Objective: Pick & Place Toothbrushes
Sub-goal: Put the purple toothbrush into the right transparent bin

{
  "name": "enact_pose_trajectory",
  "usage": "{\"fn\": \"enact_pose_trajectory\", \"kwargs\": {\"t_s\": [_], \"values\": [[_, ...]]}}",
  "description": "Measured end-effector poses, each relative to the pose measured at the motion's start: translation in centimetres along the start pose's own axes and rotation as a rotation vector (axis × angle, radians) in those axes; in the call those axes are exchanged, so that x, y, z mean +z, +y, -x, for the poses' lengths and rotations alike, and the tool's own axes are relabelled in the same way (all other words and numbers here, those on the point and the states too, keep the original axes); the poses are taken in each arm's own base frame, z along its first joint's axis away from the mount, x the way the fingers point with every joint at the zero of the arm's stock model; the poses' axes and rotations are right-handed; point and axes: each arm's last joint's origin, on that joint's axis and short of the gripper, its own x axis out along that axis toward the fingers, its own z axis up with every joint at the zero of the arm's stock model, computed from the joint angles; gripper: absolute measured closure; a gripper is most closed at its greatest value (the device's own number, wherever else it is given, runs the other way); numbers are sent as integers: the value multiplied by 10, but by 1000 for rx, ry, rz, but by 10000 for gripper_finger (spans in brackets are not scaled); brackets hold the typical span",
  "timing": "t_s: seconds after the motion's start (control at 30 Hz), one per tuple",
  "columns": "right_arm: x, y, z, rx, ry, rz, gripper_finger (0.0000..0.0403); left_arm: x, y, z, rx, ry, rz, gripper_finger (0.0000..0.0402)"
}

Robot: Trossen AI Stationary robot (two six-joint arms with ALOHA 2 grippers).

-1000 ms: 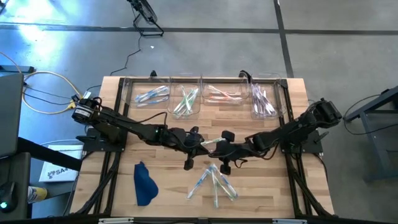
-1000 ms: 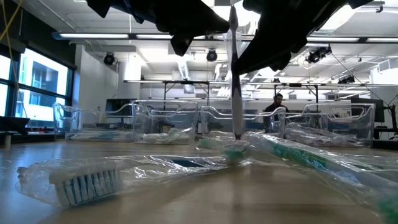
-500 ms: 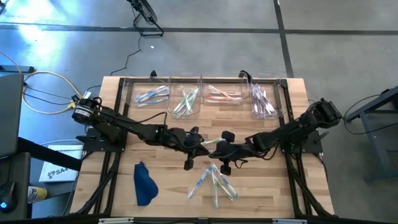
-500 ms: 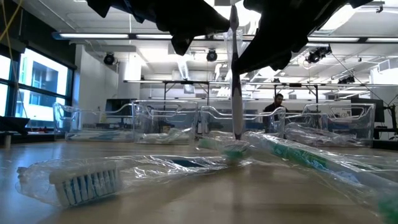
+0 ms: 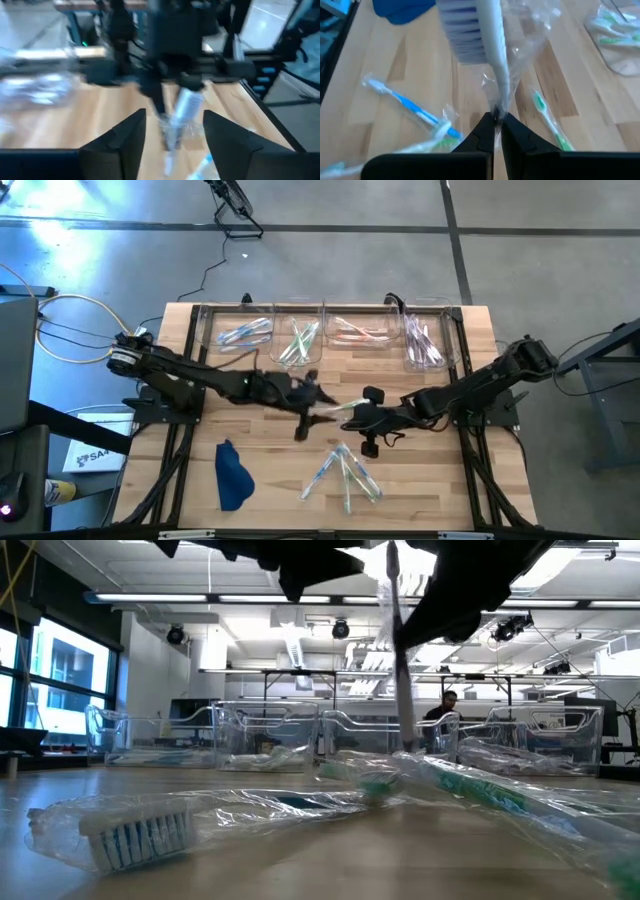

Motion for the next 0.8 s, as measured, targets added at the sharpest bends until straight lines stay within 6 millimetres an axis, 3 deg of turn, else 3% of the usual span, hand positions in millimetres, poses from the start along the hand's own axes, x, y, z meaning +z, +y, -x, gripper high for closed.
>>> {"fn": "enact_pose_trajectory", "kwargs": {"t_s": [0.2,0.37,0.53,0.8], "values": [[-1,-5,17,-13,43,-45,397,26,30,28,71,-75,-50,185],[5,-18,44,-115,3,-147,397,42,44,51,76,-133,-61,183],[12,-43,81,-238,-83,-321,397,52,44,64,78,-175,-87,183],[12,-82,129,-406,-206,-516,397,55,43,66,79,-194,-111,183]]}}
